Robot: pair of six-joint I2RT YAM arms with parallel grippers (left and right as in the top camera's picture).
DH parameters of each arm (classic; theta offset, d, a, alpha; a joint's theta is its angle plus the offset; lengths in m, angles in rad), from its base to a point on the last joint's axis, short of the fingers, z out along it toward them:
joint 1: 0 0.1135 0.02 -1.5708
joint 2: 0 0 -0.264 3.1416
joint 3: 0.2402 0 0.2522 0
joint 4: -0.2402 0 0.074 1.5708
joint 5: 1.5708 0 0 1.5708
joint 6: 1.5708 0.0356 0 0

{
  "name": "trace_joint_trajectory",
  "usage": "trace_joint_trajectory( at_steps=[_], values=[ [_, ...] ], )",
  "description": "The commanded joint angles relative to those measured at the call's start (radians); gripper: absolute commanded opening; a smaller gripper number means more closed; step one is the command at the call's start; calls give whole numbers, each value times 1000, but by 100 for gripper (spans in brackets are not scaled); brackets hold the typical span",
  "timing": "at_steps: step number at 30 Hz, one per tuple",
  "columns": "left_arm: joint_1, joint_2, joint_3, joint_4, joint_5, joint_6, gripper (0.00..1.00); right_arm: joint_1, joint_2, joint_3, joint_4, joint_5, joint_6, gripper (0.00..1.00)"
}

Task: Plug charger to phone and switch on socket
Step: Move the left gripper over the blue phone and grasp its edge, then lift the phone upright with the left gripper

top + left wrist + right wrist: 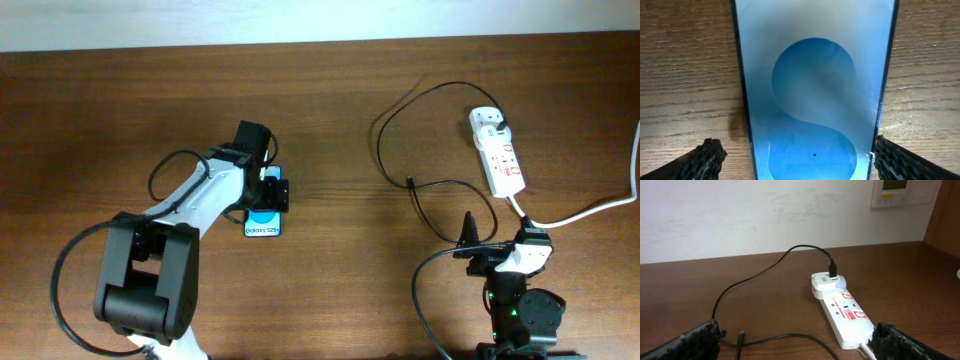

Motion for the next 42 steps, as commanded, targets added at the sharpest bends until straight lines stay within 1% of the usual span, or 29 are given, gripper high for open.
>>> trace_joint_trajectory(
  at_steps=[1, 5, 8, 11, 13, 14, 17, 18, 19, 21, 23, 24, 27, 30, 32, 36, 39, 40, 42],
  values=[
    [-1, 9, 8, 2, 19, 5, 99, -6, -6, -5, -5, 1, -7, 98],
    [-1, 9, -13, 18, 19, 5, 99, -6, -6, -5, -5, 1, -7, 98],
    [-14, 9, -68, 87, 54, 5, 99, -6, -6, -5, -5, 1, -7, 98],
    [-48, 10, -119, 162, 52, 4, 99, -6, -6, -5, -5, 1, -7, 98],
    [-48, 10, -142, 179, 45, -27, 99, -6, -6, -5, -5, 1, -7, 98],
    [-48, 10, -165, 179, 6, -72, 99, -6, -6, -5, -5, 1, -7, 99],
    [-48, 10, -200, 182, 0, -79, 99, -6, -6, -5, -5, 1, -7, 98],
    [-48, 10, -208, 182, 0, -81, 98, -6, -6, -5, -5, 1, -7, 98],
    [-48, 10, -220, 182, -1, -111, 95, -6, -6, -5, -5, 1, -7, 98],
    [-48, 10, -235, 187, 0, -123, 94, -6, -6, -5, -5, 1, -7, 98],
    [-48, 10, -235, 187, 0, -124, 83, -6, -6, -5, -5, 1, -7, 98],
    [-48, 10, -235, 187, 0, -124, 70, -6, -6, -5, -5, 1, -7, 98],
    [-48, 10, -235, 190, 0, -124, 58, -6, -6, -5, -5, 1, -7, 98],
    [-48, 9, -230, 188, 0, -124, 56, -6, -6, -5, -5, 1, -7, 98],
    [-48, 8, -174, 121, 0, -123, 52, -6, -6, -5, -5, 1, -7, 98],
    [-48, -8, -5, -35, 0, -123, 49, -6, -6, -5, -5, 1, -7, 98],
    [-48, -64, 78, -120, 0, -123, 49, -6, -6, -5, -5, 1, -7, 98],
    [-48, -108, 111, -154, 0, -123, 49, -6, -6, -5, -5, 1, -7, 98],
    [-48, -155, 131, -180, 0, -123, 48, -6, -6, -5, -5, 1, -7, 98]
  ],
)
